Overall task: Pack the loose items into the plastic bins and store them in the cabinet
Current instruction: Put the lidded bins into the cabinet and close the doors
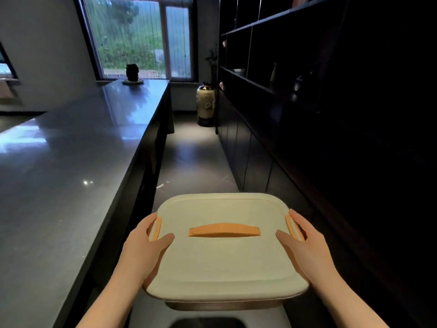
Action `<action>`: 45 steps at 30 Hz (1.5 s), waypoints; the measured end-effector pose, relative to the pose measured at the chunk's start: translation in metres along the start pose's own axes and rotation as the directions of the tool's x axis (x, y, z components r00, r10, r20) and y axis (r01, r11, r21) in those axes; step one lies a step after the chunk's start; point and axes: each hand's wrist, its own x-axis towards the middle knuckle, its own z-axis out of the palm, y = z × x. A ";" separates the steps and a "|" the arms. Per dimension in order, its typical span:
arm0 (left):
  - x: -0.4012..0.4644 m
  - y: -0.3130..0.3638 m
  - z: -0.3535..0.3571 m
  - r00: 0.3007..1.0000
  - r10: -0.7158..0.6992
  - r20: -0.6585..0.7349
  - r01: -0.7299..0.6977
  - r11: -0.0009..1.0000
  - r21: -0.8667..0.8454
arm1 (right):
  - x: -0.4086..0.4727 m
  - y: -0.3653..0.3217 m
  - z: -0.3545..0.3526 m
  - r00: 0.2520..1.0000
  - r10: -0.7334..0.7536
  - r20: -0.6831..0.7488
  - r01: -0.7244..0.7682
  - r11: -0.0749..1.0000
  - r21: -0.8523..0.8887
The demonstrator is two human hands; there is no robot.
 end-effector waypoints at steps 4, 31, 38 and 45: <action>0.092 0.002 0.008 1.000 -0.024 -0.018 0.024 1.000 0.019 | 0.086 -0.016 0.046 0.999 0.004 0.048 -0.004 1.000 0.003; 0.710 0.116 0.190 0.989 0.014 0.148 -0.004 0.998 -0.067 | 0.669 -0.080 0.231 0.986 0.143 -0.090 -0.114 0.957 0.266; 0.847 0.130 0.216 0.996 -0.055 0.071 0.061 0.994 -0.089 | 0.816 -0.115 0.279 0.997 0.052 -0.059 -0.037 0.970 0.241; 1.020 0.138 0.266 0.985 0.018 0.170 -0.021 1.000 0.019 | 0.955 -0.115 0.341 0.980 0.148 -0.132 -0.108 0.956 0.273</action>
